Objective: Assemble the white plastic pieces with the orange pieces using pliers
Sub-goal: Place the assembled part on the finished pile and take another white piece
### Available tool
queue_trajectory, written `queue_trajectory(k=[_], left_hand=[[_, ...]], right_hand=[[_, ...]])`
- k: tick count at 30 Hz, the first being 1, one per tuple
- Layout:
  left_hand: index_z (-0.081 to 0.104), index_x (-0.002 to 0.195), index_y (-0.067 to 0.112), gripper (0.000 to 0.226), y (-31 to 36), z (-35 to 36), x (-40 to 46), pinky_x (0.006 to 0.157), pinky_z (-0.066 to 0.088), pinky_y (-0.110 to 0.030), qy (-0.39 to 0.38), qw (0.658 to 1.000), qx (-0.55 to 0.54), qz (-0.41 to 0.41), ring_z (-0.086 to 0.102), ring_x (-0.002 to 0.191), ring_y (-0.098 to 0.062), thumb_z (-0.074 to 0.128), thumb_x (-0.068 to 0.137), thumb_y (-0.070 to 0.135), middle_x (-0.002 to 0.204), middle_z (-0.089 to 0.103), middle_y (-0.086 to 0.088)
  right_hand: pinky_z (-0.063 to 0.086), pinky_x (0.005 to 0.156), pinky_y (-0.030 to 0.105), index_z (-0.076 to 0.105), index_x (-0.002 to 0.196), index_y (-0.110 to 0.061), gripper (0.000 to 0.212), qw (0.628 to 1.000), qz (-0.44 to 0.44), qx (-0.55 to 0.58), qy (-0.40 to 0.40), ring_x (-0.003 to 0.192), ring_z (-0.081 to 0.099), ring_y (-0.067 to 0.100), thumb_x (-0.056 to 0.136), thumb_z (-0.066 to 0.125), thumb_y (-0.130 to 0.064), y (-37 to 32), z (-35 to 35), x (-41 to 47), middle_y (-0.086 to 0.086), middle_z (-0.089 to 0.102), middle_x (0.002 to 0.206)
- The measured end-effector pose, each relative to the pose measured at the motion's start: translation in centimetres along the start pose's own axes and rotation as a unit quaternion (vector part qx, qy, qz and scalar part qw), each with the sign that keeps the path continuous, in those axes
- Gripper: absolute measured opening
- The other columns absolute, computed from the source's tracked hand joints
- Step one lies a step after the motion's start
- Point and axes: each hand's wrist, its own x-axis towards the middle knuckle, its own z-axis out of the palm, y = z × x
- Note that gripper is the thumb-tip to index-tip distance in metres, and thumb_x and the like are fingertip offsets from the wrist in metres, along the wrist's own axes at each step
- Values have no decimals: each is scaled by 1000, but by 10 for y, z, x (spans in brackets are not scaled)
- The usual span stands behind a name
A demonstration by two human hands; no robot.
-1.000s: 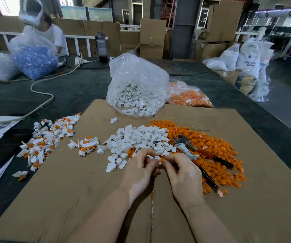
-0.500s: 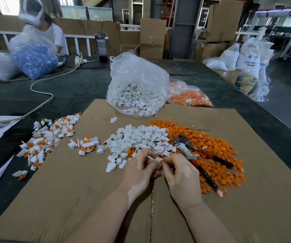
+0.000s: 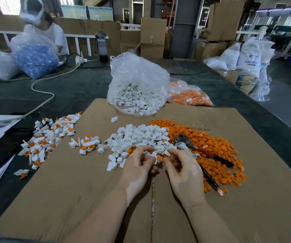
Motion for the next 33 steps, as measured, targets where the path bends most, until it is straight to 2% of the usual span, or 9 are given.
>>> queue_trajectory(k=[6, 10, 15, 21, 26, 33], left_hand=[[61, 98, 14, 18, 1, -2, -1, 58, 47, -14, -18, 999, 24, 11, 58, 55, -5, 52, 91, 0, 61, 54, 1], [61, 97, 14, 18, 2, -1, -1, 57, 46, -12, -22, 999, 33, 9, 58, 55, -4, 52, 90, 0, 58, 55, 3], [61, 94, 20, 20, -1, -1, -1, 60, 48, -16, -23, 999, 41, 4, 59, 58, -7, 54, 90, 2, 58, 56, 5], [61, 91, 21, 20, -2, 0, -1, 60, 49, -17, -18, 999, 36, 0, 60, 58, -9, 55, 90, 2, 54, 55, 8], [61, 91, 17, 11, 0, 1, 0, 66, 52, -25, -14, 999, 35, 6, 61, 61, -11, 60, 88, 7, 62, 59, -2], [60, 88, 18, 14, 2, 1, 3, 62, 53, -24, -23, 999, 35, -1, 61, 59, -12, 61, 87, 4, 63, 58, -8]], right_hand=[[50, 80, 33, 67, 108, -9, 30, 998, -25, -5, -54, 88, 56, 15, 78, 72, -3, 0, 1, -1, -1, 59, 89], [48, 77, 31, 69, 109, -15, 30, 996, -33, -13, -81, 83, 53, 13, 81, 70, -4, -1, 0, 1, -3, 55, 83], [49, 75, 34, 72, 99, -10, 21, 996, -26, -12, -79, 84, 56, 17, 79, 71, -4, -1, -1, 2, 2, 59, 83], [47, 76, 31, 72, 100, -11, 20, 996, -16, -19, -84, 85, 54, 15, 81, 70, -6, -3, -2, 2, 0, 57, 84], [48, 76, 32, 72, 99, -10, 19, 996, -17, -28, -82, 85, 54, 16, 81, 70, -6, -4, -2, 2, 1, 58, 84], [50, 72, 35, 72, 99, -11, 21, 997, -24, -32, -72, 82, 55, 17, 78, 72, -4, -4, -2, 2, 2, 58, 82]])
